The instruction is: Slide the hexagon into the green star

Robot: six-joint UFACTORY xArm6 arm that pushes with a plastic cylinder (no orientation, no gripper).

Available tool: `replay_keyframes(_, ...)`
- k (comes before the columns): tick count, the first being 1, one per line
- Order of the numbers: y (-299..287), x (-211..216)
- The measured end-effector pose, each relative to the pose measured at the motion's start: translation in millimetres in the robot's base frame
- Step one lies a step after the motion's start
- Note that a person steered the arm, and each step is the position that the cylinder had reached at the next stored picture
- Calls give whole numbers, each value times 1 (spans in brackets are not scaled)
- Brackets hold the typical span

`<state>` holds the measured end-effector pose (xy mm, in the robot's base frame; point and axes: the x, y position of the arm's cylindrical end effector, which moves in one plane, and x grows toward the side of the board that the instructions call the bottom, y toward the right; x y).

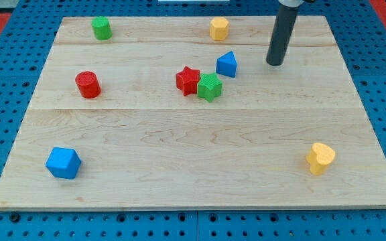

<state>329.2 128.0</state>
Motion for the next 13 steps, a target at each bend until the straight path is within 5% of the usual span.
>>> replay_keyframes(1,-82,-4)
replay_keyframes(3,-124,-38)
replay_keyframes(4,-191,-37)
replay_keyframes(5,-190,-9)
replay_keyframes(7,-202,-94)
replay_keyframes(8,-158,-136)
replay_keyframes(11,-39,-102)
replay_keyframes(13,-21,-72)
